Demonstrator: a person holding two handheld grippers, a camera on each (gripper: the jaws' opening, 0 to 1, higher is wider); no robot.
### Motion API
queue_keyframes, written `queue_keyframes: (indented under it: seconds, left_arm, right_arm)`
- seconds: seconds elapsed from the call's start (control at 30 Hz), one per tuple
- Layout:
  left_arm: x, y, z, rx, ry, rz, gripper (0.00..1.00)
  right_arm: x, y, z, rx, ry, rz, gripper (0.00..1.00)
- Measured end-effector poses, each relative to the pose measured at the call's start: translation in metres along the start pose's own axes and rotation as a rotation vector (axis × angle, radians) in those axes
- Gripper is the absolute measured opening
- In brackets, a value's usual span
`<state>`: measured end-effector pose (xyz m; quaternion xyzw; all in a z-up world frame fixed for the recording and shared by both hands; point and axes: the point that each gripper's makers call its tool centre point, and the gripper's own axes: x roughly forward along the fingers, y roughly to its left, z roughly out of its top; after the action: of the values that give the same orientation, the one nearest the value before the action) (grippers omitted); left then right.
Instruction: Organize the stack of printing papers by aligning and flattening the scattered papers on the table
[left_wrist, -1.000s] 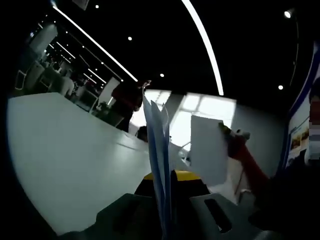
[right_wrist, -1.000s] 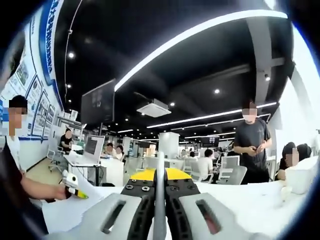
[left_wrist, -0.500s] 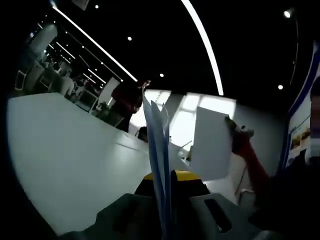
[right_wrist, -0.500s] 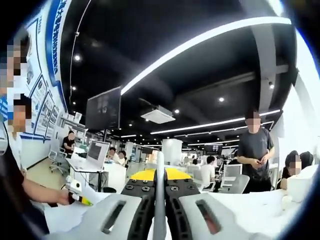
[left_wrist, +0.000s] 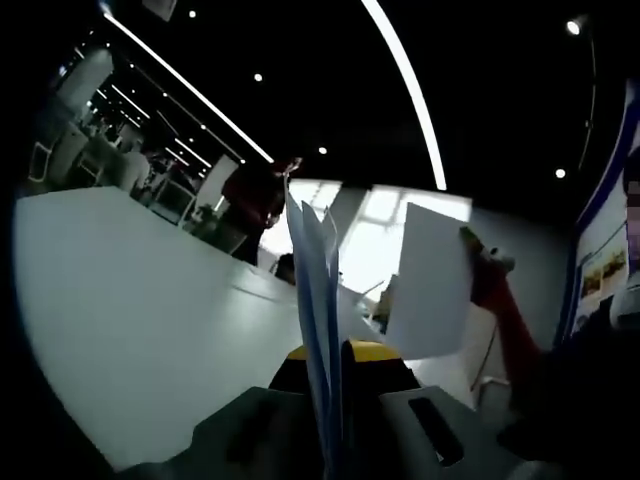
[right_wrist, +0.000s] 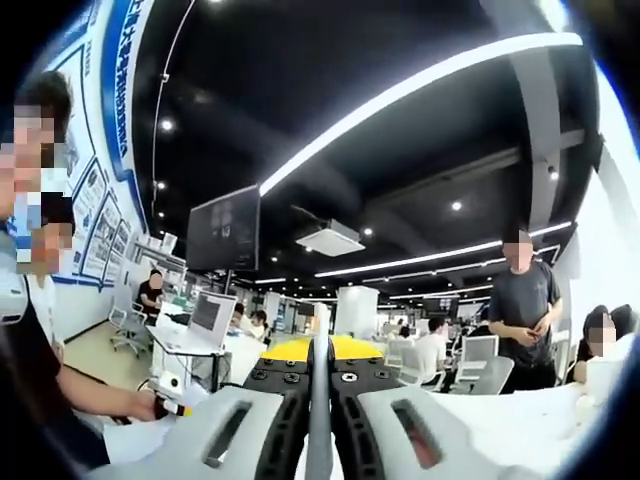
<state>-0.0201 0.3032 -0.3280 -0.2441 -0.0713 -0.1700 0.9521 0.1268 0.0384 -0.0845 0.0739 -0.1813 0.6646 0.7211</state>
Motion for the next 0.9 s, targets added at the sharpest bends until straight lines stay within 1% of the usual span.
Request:
queue_keyframes:
  seconds: [0.1,0.23,0.37,0.53,0.9]
  left_arm:
    - [0.0,-0.001,0.0,0.0,0.0,0.0,0.06]
    - [0.0,-0.001,-0.001,0.001,0.001,0.0,0.06]
    - [0.0,-0.001,0.0,0.003,0.001,-0.001,0.06]
    - [0.0,-0.001,0.0,0.004,0.001,0.0,0.06]
    - [0.0,0.0,0.0,0.005,0.001,0.0,0.06]
  right_arm:
    - [0.002,0.01,0.003,-0.004,-0.003,0.02,0.01]
    - [0.004,0.016,0.008,-0.006,-0.011,0.036,0.01]
    - [0.004,0.023,0.011,0.005,-0.022,0.054,0.01]
    - [0.004,0.036,0.014,0.014,-0.031,0.082,0.01]
    - [0.004,0.066,0.032,0.032,-0.078,0.145,0.01]
